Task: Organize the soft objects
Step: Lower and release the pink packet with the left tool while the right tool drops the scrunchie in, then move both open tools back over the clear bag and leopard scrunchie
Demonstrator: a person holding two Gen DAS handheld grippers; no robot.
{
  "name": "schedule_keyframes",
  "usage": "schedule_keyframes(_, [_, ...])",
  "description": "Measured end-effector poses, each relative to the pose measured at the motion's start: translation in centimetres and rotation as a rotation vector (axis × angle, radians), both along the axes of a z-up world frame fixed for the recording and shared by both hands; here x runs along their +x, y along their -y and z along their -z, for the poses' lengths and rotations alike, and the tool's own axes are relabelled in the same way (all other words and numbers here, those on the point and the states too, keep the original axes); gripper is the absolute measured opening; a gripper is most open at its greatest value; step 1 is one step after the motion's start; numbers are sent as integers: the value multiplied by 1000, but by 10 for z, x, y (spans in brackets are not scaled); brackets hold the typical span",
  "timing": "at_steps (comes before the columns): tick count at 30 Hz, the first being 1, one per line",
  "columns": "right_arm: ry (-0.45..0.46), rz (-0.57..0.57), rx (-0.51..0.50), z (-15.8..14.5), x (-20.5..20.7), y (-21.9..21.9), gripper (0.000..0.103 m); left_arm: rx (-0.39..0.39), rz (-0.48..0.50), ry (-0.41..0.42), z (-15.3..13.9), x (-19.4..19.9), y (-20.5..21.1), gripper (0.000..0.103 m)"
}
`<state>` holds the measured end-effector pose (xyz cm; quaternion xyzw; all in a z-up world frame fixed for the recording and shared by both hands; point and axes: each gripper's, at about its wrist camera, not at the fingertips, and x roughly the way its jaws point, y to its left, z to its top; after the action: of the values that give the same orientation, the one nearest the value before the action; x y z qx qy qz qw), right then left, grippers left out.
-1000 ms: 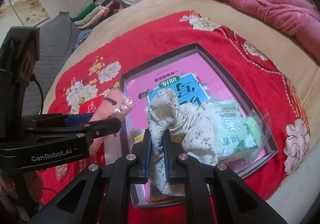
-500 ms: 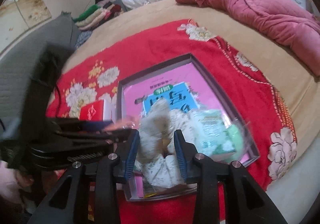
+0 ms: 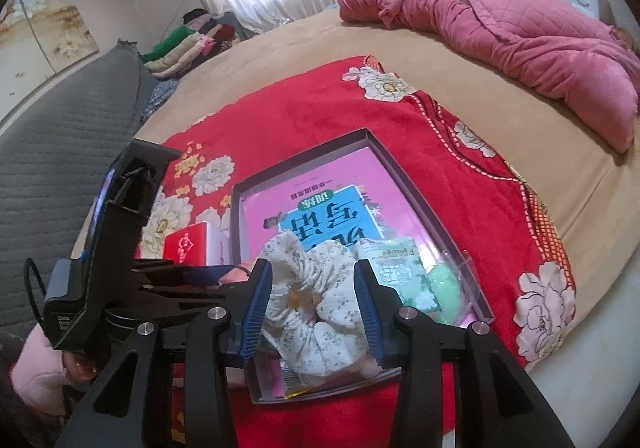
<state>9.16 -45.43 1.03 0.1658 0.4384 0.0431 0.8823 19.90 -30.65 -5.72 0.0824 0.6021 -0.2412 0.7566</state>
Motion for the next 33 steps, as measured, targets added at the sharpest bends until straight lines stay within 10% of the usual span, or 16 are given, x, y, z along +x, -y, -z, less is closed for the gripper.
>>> schedule_keyframes(33, [-15,49,-76,-11,-14,8,62,11,14,29,-18,-19,-3,58])
